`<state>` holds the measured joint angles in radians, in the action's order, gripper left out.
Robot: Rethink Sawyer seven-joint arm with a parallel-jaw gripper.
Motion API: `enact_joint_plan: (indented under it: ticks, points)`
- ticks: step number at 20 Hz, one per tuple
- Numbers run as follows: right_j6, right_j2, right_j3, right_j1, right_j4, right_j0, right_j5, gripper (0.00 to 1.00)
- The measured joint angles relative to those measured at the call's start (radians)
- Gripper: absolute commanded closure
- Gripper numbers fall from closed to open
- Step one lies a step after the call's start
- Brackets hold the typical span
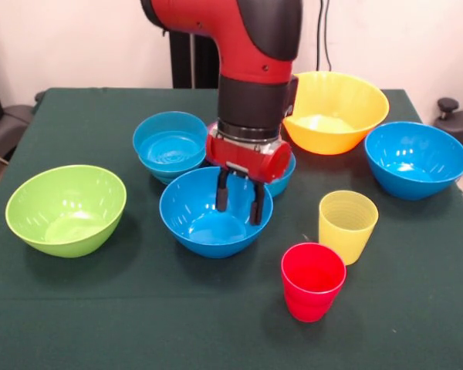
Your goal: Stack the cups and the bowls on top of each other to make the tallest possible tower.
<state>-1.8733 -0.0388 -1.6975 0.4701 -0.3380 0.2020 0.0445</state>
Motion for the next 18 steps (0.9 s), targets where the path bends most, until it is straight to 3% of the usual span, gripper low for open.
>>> enact_joint_plan:
  ticks: [8,18]
  points:
    - [0.0,-0.044,0.001,0.055,-0.051,-0.049,0.044,0.0]
    - [0.0,-0.068,0.009,0.045,-0.086,-0.083,0.057,0.0]
